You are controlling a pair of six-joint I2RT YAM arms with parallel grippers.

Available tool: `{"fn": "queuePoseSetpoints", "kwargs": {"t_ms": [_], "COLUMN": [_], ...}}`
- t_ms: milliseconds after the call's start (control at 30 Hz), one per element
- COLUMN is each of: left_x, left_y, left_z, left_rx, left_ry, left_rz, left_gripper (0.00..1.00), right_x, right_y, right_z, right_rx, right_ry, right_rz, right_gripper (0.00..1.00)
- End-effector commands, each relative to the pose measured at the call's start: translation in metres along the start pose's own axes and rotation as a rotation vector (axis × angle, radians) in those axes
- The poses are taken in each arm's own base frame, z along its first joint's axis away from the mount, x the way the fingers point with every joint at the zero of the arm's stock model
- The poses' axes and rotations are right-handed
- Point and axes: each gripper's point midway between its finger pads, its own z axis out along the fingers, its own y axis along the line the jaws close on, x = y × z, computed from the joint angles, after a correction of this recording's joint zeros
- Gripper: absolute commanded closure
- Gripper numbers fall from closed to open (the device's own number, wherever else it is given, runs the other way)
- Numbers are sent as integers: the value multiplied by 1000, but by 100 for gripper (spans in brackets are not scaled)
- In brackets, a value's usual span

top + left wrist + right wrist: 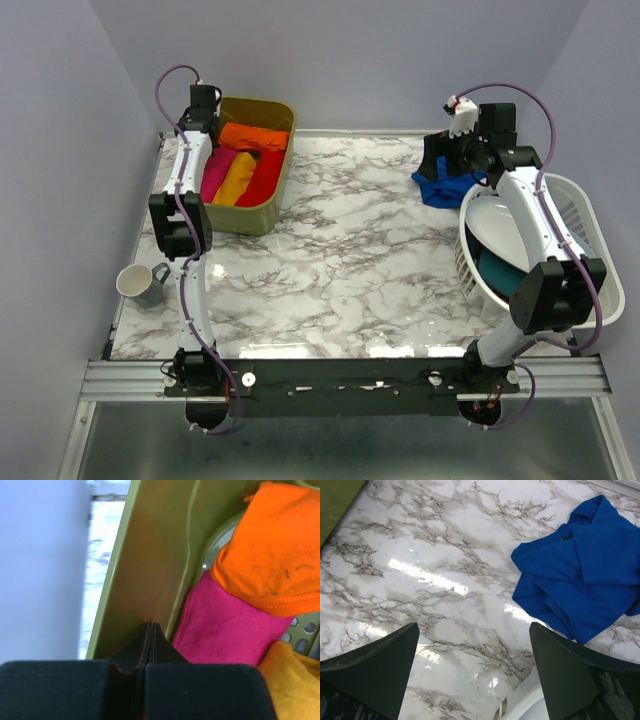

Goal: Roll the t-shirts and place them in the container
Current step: Move the bin to the center of the board.

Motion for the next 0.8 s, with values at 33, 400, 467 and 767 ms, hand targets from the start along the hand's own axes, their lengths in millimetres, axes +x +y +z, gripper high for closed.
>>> {"fn": "queuePoseSetpoints", "kwargs": {"t_ms": [33, 400, 467, 767], "left_x": [-2, 5, -3, -26], "left_y": [93, 184, 200, 253], "left_z": [10, 17, 16, 8], "left_rx": [-294, -482, -516, -641], "left_ry": [-18, -30, -65, -172], "left_rz": [-39, -19, 1, 131], "left_gripper": [96, 93, 91, 89], "right_x": [8, 16, 16, 25], "right_y": [7, 14, 11, -9], "right_z": [4, 13, 15, 38], "right_rx": [-33, -62, -43, 22], "right_ry": [33, 60, 64, 111], "right_rz": [-7, -11, -11, -19], "right_gripper": [0, 0, 0, 0]}}
